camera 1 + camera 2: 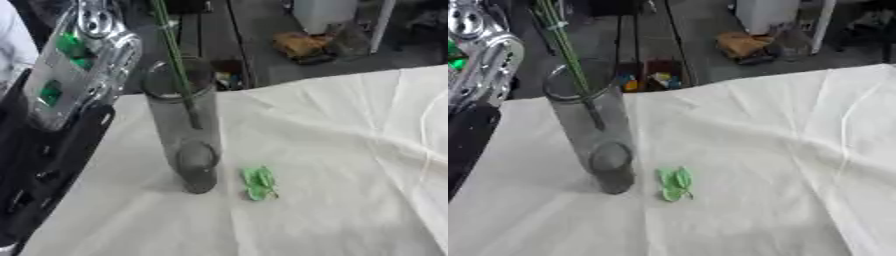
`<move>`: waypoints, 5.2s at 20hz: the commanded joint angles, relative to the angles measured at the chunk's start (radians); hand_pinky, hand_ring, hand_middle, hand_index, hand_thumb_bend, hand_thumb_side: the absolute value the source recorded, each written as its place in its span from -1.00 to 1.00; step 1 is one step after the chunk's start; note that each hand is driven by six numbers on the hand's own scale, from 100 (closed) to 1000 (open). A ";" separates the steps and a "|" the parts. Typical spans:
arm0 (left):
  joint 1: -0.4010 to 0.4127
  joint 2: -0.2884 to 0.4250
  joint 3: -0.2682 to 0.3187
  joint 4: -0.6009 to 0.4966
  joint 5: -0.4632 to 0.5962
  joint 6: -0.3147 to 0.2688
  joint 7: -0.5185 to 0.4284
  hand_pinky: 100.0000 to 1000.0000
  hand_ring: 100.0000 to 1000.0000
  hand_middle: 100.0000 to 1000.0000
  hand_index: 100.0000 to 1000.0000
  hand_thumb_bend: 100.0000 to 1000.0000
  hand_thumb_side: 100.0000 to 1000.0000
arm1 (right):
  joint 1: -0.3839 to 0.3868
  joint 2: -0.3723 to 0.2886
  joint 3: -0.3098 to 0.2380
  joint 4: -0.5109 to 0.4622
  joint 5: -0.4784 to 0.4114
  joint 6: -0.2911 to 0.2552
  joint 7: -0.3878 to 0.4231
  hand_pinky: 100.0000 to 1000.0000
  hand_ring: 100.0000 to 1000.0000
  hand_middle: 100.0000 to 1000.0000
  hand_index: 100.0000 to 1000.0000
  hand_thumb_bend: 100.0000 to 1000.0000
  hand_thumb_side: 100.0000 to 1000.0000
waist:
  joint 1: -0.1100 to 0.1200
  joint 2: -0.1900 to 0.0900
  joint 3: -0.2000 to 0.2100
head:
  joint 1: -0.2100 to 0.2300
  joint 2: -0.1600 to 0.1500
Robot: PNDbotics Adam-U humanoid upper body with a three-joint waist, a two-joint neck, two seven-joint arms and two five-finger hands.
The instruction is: Arrange flowers into the vase.
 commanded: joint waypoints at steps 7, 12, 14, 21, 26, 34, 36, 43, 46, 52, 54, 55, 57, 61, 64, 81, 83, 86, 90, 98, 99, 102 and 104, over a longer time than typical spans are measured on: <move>-0.002 0.034 -0.002 -0.016 -0.016 -0.011 -0.017 -1.00 -0.71 -0.69 -0.85 -1.00 0.96 | -0.008 -0.012 -0.008 -0.016 -0.008 0.001 -0.002 -0.71 -0.46 -0.68 0.00 -1.00 0.88 | -0.008 -0.022 0.002 | -0.002 -0.013; 0.004 0.049 -0.007 -0.025 -0.073 -0.017 -0.026 -1.00 -0.70 -0.69 -0.85 -1.00 0.84 | -0.006 -0.012 -0.008 -0.016 -0.010 0.003 -0.001 -0.71 -0.46 -0.68 0.00 -1.00 0.88 | -0.008 -0.023 0.003 | -0.003 -0.011; 0.007 0.056 -0.010 -0.026 -0.099 -0.015 -0.036 -1.00 -0.70 -0.69 -0.85 -1.00 0.82 | -0.006 -0.012 -0.007 -0.016 -0.011 0.004 -0.001 -0.71 -0.45 -0.68 0.00 -1.00 0.88 | -0.008 -0.023 0.003 | -0.004 -0.010; 0.015 0.067 -0.011 -0.025 -0.130 0.003 -0.076 -1.00 -0.60 -0.59 -0.81 -1.00 0.81 | -0.004 -0.012 -0.008 -0.016 -0.019 0.008 0.002 -0.71 -0.45 -0.68 0.00 -1.00 0.88 | -0.009 -0.025 0.005 | -0.005 -0.011; 0.023 0.075 -0.011 -0.030 -0.144 0.021 -0.106 -0.93 -0.45 -0.49 -0.72 -1.00 0.79 | -0.003 -0.012 -0.008 -0.016 -0.022 0.010 0.003 -0.71 -0.45 -0.68 0.00 -1.00 0.88 | -0.009 -0.025 0.006 | -0.006 -0.012; 0.030 0.077 -0.011 -0.025 -0.151 0.039 -0.136 -0.87 -0.36 -0.42 -0.67 -1.00 0.75 | -0.002 -0.012 -0.009 -0.016 -0.025 0.010 0.005 -0.71 -0.45 -0.68 0.00 -1.00 0.88 | -0.010 -0.027 0.005 | -0.007 -0.013; 0.032 0.080 -0.011 -0.026 -0.160 0.042 -0.145 -0.86 -0.34 -0.39 -0.66 -1.00 0.72 | -0.002 -0.012 -0.009 -0.016 -0.025 0.010 0.005 -0.71 -0.45 -0.68 0.00 -1.00 0.88 | -0.010 -0.028 0.005 | -0.007 -0.013; 0.039 0.094 -0.016 -0.032 -0.224 0.045 -0.195 -0.80 -0.20 -0.25 -0.65 -1.00 0.64 | -0.001 -0.012 -0.009 -0.016 -0.026 0.012 0.006 -0.71 -0.45 -0.69 0.00 -1.00 0.88 | -0.008 -0.029 0.007 | -0.008 -0.015; 0.043 0.099 -0.015 -0.032 -0.244 0.047 -0.214 -0.75 -0.12 -0.17 -0.62 -1.00 0.63 | -0.001 -0.012 -0.010 -0.016 -0.026 0.012 0.006 -0.71 -0.45 -0.69 0.00 -1.00 0.88 | -0.008 -0.028 0.007 | -0.008 -0.014; 0.051 0.103 -0.017 -0.033 -0.263 0.055 -0.255 -0.64 -0.03 -0.05 -0.44 -1.00 0.61 | -0.002 -0.012 -0.010 -0.016 -0.026 0.012 0.007 -0.71 -0.45 -0.69 0.00 -1.00 0.88 | -0.009 -0.026 0.009 | -0.009 -0.016; 0.054 0.104 -0.017 -0.034 -0.267 0.056 -0.265 -0.64 -0.02 -0.03 -0.35 -1.00 0.60 | -0.003 -0.012 -0.010 -0.016 -0.026 0.011 0.007 -0.71 -0.45 -0.69 0.00 -1.00 0.88 | -0.009 -0.026 0.009 | -0.009 -0.017; 0.055 0.104 -0.016 -0.034 -0.269 0.056 -0.268 -0.64 -0.01 -0.02 -0.32 -1.00 0.61 | -0.003 -0.012 -0.009 -0.016 -0.027 0.011 0.007 -0.71 -0.45 -0.69 0.00 -1.00 0.88 | -0.010 -0.026 0.009 | -0.009 -0.017; 0.058 0.104 -0.016 -0.034 -0.272 0.057 -0.273 -0.63 0.00 -0.01 -0.29 -1.00 0.61 | -0.003 -0.012 -0.009 -0.016 -0.027 0.011 0.007 -0.71 -0.45 -0.69 0.00 -1.00 0.88 | -0.010 -0.026 0.008 | -0.009 -0.018; 0.064 0.106 -0.018 -0.033 -0.278 0.058 -0.284 -0.62 0.01 0.02 -0.26 -1.00 0.62 | -0.003 -0.012 -0.009 -0.016 -0.028 0.011 0.008 -0.71 -0.45 -0.69 0.00 -1.00 0.88 | -0.011 -0.026 0.009 | -0.011 -0.019; 0.067 0.113 -0.023 -0.033 -0.289 0.060 -0.305 -0.59 0.05 0.06 -0.21 -1.00 0.61 | -0.002 -0.012 -0.010 -0.016 -0.029 0.012 0.007 -0.71 -0.45 -0.69 0.00 -1.00 0.88 | -0.011 -0.027 0.009 | -0.011 -0.019; 0.082 0.145 -0.019 -0.049 -0.436 0.071 -0.535 -0.40 0.29 0.32 0.04 -1.00 0.56 | 0.001 -0.011 -0.010 -0.016 -0.028 0.017 0.006 -0.71 -0.45 -0.69 0.00 -1.00 0.89 | -0.006 -0.030 0.009 | -0.013 -0.019; 0.085 0.147 -0.018 -0.050 -0.450 0.068 -0.559 -0.36 0.32 0.36 0.11 -1.00 0.58 | 0.001 -0.011 -0.011 -0.016 -0.028 0.017 0.006 -0.71 -0.45 -0.69 0.00 -1.00 0.89 | -0.006 -0.030 0.009 | -0.013 -0.021; 0.090 0.150 -0.016 -0.050 -0.466 0.066 -0.591 -0.34 0.35 0.38 0.17 -1.00 0.60 | 0.001 -0.010 -0.011 -0.016 -0.028 0.017 0.006 -0.71 -0.45 -0.69 0.00 -1.00 0.89 | -0.007 -0.030 0.009 | -0.013 -0.021; 0.098 0.151 -0.011 -0.051 -0.477 0.063 -0.612 -0.32 0.38 0.41 0.26 -1.00 0.66 | 0.001 -0.010 -0.011 -0.016 -0.028 0.016 0.006 -0.70 -0.45 -0.69 0.00 -1.00 0.89 | -0.008 -0.027 0.009 | -0.013 -0.023; 0.114 0.154 -0.011 -0.060 -0.474 0.060 -0.612 -0.28 0.42 0.47 0.44 -1.00 0.82 | -0.001 -0.008 -0.011 -0.016 -0.028 0.015 0.008 -0.70 -0.45 -0.69 0.00 -1.00 0.89 | -0.011 -0.023 0.010 | -0.014 -0.028; 0.116 0.155 -0.011 -0.061 -0.472 0.060 -0.611 -0.28 0.42 0.47 0.45 -1.00 0.86 | -0.001 -0.008 -0.011 -0.016 -0.028 0.014 0.009 -0.70 -0.45 -0.69 0.00 -1.00 0.89 | -0.011 -0.022 0.010 | -0.015 -0.028; 0.119 0.157 -0.011 -0.064 -0.468 0.059 -0.605 -0.26 0.44 0.50 0.49 -1.00 0.94 | -0.001 -0.008 -0.010 -0.016 -0.029 0.015 0.010 -0.70 -0.45 -0.69 0.00 -1.00 0.89 | -0.012 -0.021 0.012 | -0.015 -0.030; 0.122 0.157 -0.009 -0.065 -0.464 0.059 -0.600 -0.25 0.44 0.50 0.51 -1.00 0.97 | -0.002 -0.007 -0.009 -0.016 -0.029 0.015 0.011 -0.70 -0.45 -0.69 0.00 -1.00 0.89 | -0.013 -0.020 0.013 | -0.016 -0.031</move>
